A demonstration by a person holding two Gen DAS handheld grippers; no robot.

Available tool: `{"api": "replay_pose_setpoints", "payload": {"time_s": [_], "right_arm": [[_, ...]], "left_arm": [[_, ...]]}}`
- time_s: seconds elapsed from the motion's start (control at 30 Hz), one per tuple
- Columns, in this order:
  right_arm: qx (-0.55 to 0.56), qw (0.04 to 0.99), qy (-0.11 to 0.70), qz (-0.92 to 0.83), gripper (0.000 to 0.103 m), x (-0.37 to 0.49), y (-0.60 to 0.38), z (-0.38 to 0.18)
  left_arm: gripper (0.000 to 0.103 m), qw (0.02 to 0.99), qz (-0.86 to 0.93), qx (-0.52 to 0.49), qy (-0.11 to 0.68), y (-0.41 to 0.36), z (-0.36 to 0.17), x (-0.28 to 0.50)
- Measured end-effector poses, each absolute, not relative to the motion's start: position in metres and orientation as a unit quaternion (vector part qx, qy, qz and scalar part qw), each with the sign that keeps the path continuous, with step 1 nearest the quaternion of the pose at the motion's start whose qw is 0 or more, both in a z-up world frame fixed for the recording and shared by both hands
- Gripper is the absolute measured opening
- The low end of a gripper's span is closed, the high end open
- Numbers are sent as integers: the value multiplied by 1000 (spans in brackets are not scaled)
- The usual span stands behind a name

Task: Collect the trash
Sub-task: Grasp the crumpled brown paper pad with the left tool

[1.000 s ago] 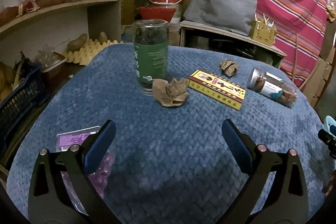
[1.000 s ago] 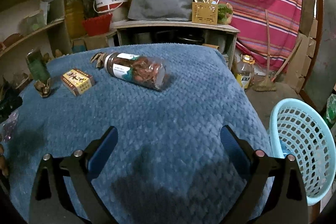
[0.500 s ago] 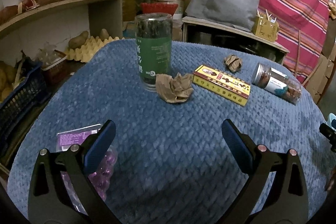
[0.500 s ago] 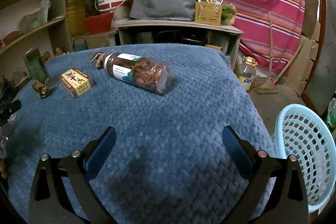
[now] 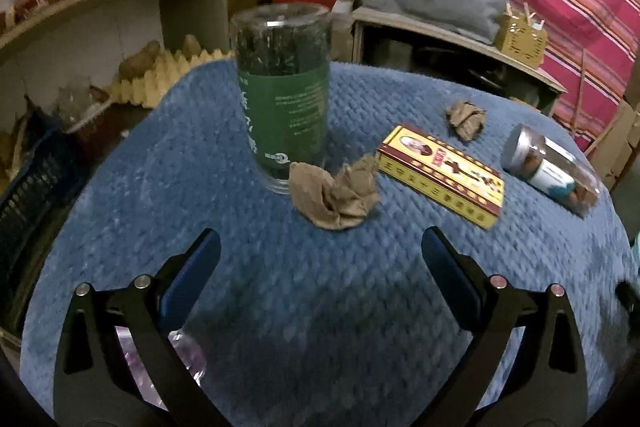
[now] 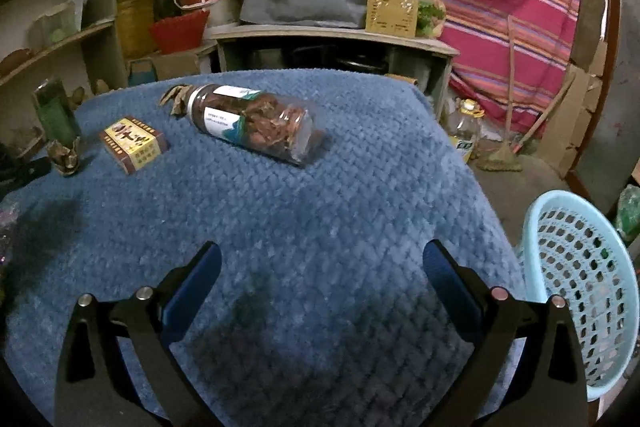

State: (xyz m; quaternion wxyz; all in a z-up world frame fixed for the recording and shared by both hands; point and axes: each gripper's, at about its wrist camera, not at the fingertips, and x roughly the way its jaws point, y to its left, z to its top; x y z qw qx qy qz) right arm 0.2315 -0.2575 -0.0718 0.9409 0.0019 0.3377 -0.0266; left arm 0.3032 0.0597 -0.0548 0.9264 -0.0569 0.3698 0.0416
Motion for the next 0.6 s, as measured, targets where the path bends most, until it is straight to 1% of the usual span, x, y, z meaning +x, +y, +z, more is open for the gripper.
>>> {"api": "replay_pose_setpoints", "payload": {"time_s": [0.07, 0.1, 0.17, 0.33, 0.4, 0.43, 0.47, 0.6], "right_arm": [[7, 938, 346, -24, 99, 234, -259, -74], [9, 936, 351, -22, 99, 236, -260, -75], [8, 933, 358, -15, 99, 239, -258, -77], [-18, 932, 361, -13, 99, 244, -249, -74], [-32, 934, 355, -17, 99, 248, -245, -67], [-39, 936, 350, -16, 99, 252, -241, -63], [-43, 937, 346, -15, 99, 254, -239, -59], [-51, 939, 341, -7, 99, 268, -224, -48]], "left_arm": [[89, 924, 39, -59, 376, 60, -56, 314], [88, 923, 38, -59, 379, 59, -58, 318], [80, 919, 32, -53, 388, 57, -62, 329], [76, 913, 28, -40, 405, 55, -71, 350], [69, 912, 24, -28, 409, 52, -73, 355], [60, 912, 20, -25, 410, 51, -74, 356], [57, 911, 13, -26, 412, 51, -74, 356], [53, 911, -5, -35, 410, 55, -72, 353]]}}
